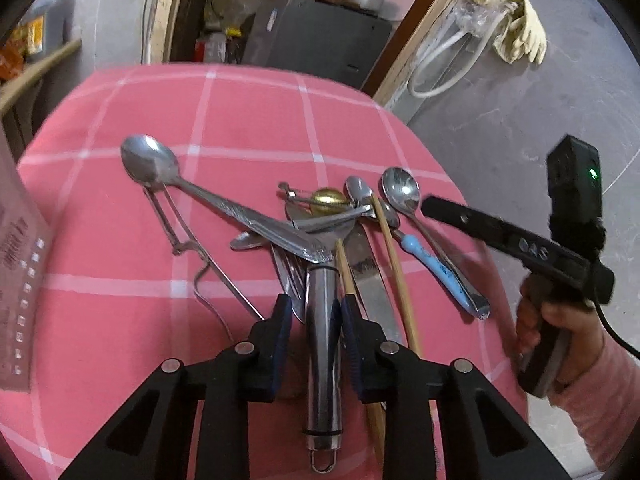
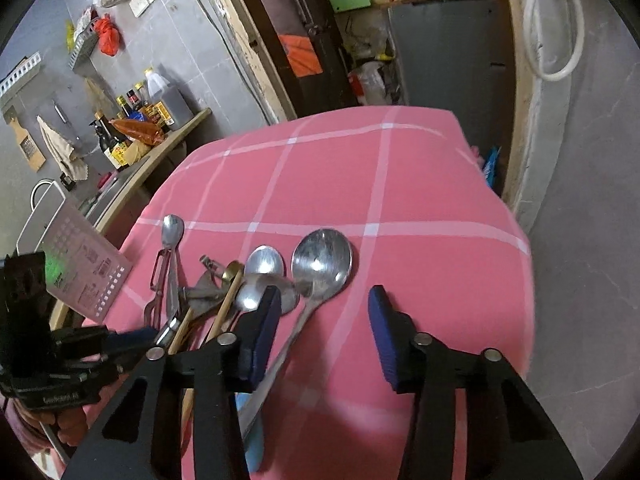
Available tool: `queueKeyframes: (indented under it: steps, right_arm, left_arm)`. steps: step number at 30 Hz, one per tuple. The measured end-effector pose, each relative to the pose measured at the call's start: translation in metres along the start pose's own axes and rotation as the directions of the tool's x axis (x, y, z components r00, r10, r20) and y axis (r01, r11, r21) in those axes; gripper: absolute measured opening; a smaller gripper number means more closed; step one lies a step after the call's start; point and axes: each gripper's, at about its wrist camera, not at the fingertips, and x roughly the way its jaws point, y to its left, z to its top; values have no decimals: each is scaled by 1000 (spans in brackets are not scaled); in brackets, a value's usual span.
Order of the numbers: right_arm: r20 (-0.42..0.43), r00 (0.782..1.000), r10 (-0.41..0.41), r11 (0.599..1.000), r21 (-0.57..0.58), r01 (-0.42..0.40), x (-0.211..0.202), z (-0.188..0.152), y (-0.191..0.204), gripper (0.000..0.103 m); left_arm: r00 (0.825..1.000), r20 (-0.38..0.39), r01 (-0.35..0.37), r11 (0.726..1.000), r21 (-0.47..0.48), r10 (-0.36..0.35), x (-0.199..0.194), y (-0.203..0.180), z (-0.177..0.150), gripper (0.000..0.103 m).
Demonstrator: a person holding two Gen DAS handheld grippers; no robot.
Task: Organize utensils
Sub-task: 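Grasp the metal Y-peeler handle with the left tool while the right tool grasps a silver spoon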
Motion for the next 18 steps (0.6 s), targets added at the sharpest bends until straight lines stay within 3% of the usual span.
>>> queueKeyframes:
  steps: [8,11,13,18]
  right_arm:
    - [-98,991,91,995,-25,-94,36,29,-11,32]
    - [-136,985,103,993,-34,-109,44,35,-8,21]
    - [-156,981,114,993,-16,-118,46,34,-8,6]
    - [-148,977,152,988,53,-146,35,22,-12,4]
  left_arm:
    - [995,-93,22,1000,6,-21,11,-3,15,18]
    - [989,-147,25,1000,13,-23,13,-7,22,18]
    - [985,-168,25,1000,7,-24,14,-8,24,18]
    - [977,-210,45,999,-18,-48,7,-8,20,17]
